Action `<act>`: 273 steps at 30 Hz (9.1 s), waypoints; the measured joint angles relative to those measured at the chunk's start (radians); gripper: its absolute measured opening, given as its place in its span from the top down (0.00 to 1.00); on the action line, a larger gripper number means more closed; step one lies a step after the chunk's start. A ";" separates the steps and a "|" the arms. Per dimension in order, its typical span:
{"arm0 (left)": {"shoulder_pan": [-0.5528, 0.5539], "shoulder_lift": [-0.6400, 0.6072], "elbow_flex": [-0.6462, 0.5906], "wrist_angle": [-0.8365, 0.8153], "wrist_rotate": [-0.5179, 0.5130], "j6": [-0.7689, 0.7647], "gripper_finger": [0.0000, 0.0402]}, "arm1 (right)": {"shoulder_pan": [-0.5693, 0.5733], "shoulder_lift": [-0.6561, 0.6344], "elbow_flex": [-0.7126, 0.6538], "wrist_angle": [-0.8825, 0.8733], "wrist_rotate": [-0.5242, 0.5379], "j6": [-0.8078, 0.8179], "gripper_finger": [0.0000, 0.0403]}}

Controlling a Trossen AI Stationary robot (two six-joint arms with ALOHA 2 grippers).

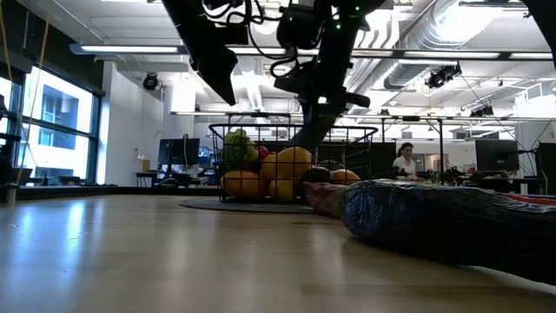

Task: Build produce basket
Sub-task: Put the green cucumber into the black wire basket, then put the orange carrot into the black wire basket, then put the violet eggplant into the black wire basket

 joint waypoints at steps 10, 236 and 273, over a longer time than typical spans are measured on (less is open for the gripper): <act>0.004 0.000 0.000 -0.004 0.016 -0.002 0.40 | -0.013 0.006 0.000 -0.019 -0.044 -0.056 0.59; -0.068 -0.117 0.114 -0.094 0.235 -0.364 0.40 | -0.111 -0.220 -0.384 0.395 -0.277 -0.350 0.59; -0.194 -0.117 0.114 -0.115 0.431 0.282 0.40 | 0.175 -0.227 -0.042 -0.196 -0.183 0.362 0.54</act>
